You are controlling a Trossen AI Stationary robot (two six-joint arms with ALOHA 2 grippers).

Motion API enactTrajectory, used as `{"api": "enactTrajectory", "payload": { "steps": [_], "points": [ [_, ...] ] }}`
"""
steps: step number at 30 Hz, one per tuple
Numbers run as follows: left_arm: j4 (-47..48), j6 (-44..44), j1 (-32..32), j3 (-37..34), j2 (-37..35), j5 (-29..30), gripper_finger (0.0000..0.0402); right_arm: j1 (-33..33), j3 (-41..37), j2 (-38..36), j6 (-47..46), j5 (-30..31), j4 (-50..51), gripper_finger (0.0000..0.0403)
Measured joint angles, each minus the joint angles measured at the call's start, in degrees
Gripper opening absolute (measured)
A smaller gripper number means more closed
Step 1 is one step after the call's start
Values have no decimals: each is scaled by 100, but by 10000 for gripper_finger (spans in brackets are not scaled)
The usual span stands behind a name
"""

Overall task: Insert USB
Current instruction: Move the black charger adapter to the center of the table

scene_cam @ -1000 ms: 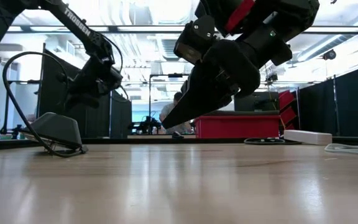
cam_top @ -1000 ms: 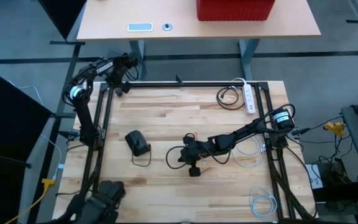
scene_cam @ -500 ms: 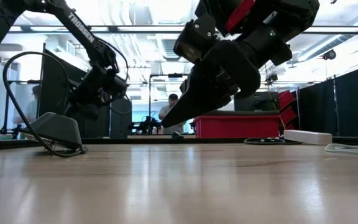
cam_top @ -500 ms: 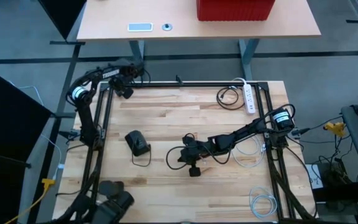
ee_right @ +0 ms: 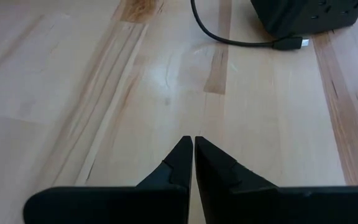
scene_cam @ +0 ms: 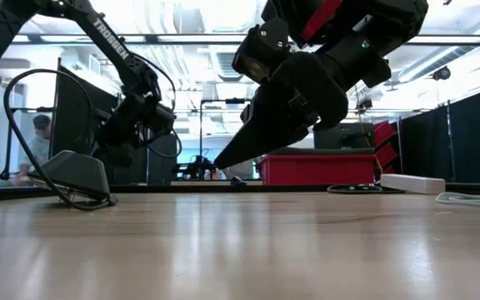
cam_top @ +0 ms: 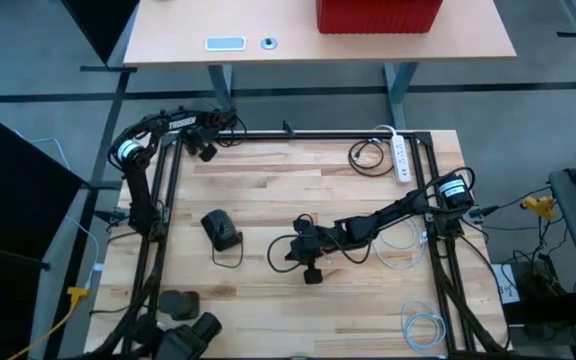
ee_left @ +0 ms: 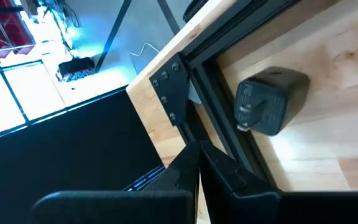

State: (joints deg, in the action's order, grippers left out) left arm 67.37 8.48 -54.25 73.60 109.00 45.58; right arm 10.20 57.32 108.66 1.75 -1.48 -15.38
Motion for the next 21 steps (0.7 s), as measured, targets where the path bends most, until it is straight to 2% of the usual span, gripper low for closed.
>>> {"api": "enactTrajectory", "payload": {
  "steps": [8,21],
  "points": [
    [111,-4,36,90,498,187,0,-6,0,0,65,0,-3,3],
    [-107,-74,18,94,815,589,0,-9,0,0,87,0,3,3]
  ]
}}
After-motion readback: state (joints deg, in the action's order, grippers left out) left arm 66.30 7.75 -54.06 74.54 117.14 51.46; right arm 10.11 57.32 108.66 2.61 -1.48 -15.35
